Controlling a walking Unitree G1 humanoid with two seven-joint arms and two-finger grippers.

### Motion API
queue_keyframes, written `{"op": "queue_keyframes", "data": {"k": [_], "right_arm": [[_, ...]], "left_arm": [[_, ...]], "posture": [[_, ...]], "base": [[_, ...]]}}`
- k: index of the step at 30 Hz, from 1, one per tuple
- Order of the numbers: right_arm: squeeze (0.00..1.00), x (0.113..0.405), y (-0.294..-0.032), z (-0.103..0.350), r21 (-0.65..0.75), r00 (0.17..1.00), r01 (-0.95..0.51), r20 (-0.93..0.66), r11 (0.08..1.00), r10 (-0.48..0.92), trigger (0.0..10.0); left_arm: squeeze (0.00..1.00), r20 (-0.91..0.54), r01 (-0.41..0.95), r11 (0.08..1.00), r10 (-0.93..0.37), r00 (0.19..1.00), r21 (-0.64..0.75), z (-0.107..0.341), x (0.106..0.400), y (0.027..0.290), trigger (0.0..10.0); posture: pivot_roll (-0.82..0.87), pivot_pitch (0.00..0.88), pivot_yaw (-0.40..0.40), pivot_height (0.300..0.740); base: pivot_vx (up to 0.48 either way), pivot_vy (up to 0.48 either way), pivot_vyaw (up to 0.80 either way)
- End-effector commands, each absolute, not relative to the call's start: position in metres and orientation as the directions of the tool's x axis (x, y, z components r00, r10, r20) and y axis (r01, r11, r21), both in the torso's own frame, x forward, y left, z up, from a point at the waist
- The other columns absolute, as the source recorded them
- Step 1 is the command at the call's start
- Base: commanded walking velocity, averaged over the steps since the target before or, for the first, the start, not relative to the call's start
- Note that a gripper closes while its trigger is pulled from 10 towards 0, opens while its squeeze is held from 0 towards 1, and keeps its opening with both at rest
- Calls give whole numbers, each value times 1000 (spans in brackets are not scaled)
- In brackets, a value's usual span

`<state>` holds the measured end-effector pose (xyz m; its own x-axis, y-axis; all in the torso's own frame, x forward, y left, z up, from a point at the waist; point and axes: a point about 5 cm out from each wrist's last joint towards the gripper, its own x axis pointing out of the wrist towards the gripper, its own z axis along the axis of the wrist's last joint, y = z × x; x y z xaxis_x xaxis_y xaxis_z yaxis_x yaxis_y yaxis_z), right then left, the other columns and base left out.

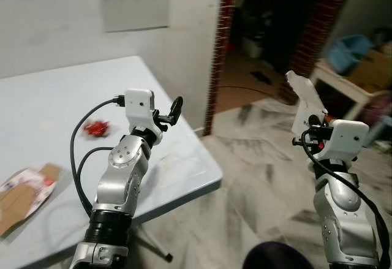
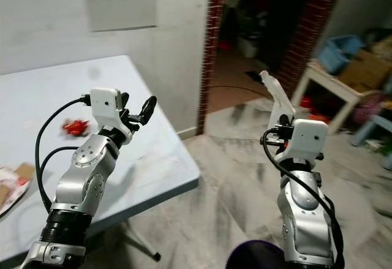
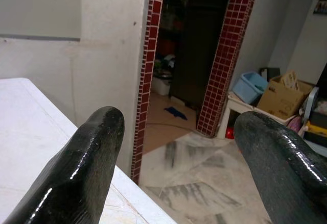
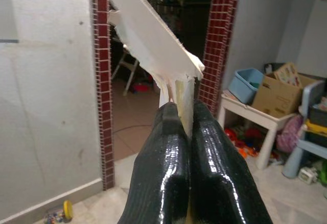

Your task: Picking trash to rubbish bin

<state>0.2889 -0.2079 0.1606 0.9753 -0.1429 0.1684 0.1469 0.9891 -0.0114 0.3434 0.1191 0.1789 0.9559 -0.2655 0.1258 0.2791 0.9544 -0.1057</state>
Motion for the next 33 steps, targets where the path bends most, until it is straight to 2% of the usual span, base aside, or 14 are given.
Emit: {"op": "queue_keyframes", "data": {"k": [1, 27, 33], "right_arm": [[0, 288, -209, 165, -10, 972, 154, 180, 988, -150, 10000], [0, 285, -211, 161, -17, 972, 177, 162, 984, -172, 10000], [0, 283, -210, 161, -13, 971, 173, 168, 985, -169, 10000]], "left_arm": [[0, 114, 280, 953, -268, 957, -113, 180, 345, 119, 10000], [0, 80, 349, 931, -342, 936, -107, 176, 345, 107, 10000], [0, 54, 364, 927, -360, 931, -94, 172, 345, 105, 10000]], "posture": [[-91, 15, -22, 740], [-105, 0, -9, 740], [-108, 0, -5, 740]], "base": [[0, 0, -694], [0, 0, -692], [0, 0, 0]]}}
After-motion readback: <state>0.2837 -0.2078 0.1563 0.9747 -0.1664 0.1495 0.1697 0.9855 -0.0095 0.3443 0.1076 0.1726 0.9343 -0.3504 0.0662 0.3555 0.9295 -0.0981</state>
